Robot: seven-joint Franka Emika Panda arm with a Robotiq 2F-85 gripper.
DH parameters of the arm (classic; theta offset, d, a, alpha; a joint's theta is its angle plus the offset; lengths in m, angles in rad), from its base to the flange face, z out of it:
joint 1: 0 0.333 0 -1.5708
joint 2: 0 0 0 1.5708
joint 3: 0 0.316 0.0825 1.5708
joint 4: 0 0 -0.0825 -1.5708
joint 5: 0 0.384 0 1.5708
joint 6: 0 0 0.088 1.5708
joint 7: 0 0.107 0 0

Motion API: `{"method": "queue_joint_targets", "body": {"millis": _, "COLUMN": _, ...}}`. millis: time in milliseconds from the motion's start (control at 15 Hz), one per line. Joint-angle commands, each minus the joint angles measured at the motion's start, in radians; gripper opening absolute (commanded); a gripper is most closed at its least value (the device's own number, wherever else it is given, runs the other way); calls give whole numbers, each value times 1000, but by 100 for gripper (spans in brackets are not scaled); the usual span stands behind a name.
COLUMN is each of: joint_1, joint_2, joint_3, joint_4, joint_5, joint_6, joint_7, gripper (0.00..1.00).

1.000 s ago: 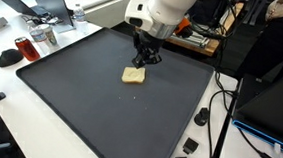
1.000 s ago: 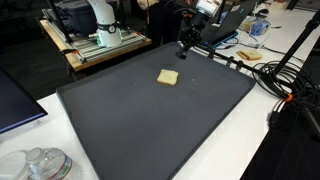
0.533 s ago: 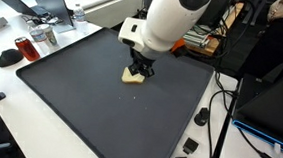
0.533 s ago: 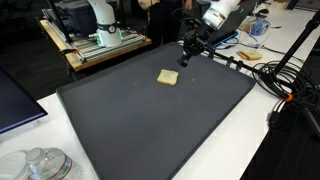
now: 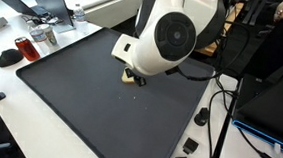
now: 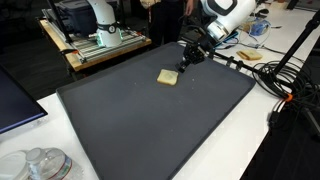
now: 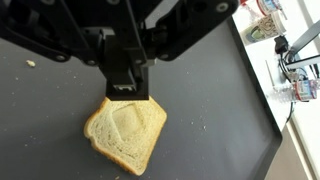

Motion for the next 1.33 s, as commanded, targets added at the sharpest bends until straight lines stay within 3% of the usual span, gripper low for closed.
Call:
{"method": "queue_joint_targets", "body": {"millis": 0, "joint_1": 21, "joint_2": 106, "joint_3": -22, "joint_4": 163, "joint_5": 33, "joint_6": -107, "joint_7": 40, "gripper": 5}}
{"method": "queue_joint_targets", "body": {"millis": 400, "joint_1": 16, "joint_2": 201, "joint_3": -23, "joint_4": 302, "joint_5": 71, "joint_6": -185, "joint_7": 87, "gripper": 5}}
{"method": "queue_joint_targets", "body": {"millis": 667, "joint_1": 1, "joint_2": 215, "joint_3": -17, "joint_4": 330, "joint_5": 109, "joint_6": -173, "joint_7": 74, "gripper": 5}}
{"method": "queue_joint_targets", "body": {"millis": 1000, "joint_1": -63, "joint_2": 146, "joint_3": 7, "joint_4": 238, "joint_5": 144, "joint_6": -76, "joint_7": 50, "gripper": 5}}
{"method": "queue_joint_targets", "body": {"millis": 1267, "joint_1": -142, "joint_2": 80, "joint_3": 27, "joint_4": 140, "joint_5": 167, "joint_6": 57, "joint_7": -42, "gripper": 5}}
